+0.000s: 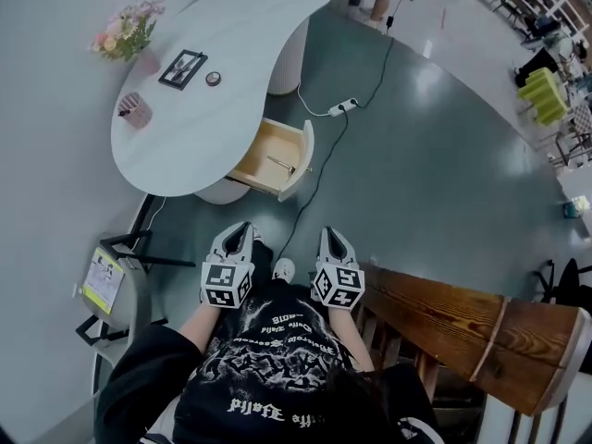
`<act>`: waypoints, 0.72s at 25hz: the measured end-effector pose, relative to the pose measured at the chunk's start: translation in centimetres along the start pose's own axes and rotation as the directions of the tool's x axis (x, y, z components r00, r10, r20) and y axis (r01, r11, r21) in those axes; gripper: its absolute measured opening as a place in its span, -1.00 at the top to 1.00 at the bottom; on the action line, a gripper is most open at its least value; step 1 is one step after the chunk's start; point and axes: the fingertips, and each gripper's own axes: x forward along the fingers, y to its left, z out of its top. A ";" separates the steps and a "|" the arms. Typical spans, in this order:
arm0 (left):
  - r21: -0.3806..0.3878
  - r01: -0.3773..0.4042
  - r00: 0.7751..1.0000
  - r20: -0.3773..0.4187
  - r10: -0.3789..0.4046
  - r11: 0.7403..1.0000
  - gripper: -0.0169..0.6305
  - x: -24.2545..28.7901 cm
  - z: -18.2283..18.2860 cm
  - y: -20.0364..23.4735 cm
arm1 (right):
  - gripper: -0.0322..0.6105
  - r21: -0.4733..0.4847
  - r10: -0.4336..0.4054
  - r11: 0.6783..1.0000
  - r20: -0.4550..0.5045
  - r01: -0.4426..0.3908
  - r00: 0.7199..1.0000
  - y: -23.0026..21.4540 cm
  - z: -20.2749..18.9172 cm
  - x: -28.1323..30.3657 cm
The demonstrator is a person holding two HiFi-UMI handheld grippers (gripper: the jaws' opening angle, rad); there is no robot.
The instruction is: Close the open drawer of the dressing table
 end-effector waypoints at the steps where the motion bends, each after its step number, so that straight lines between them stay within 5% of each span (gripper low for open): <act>1: 0.002 0.004 1.000 -0.003 -0.004 1.000 0.86 0.3 0.0 0.1 | 0.81 0.005 -0.009 1.000 -0.004 0.009 1.000 -0.3 -0.1 0.2; 18: -0.026 0.122 0.990 -0.073 -0.124 0.992 0.86 9.8 3.1 4.8 | 0.81 0.009 -0.104 0.994 -0.095 0.106 0.990 -1.4 2.0 7.1</act>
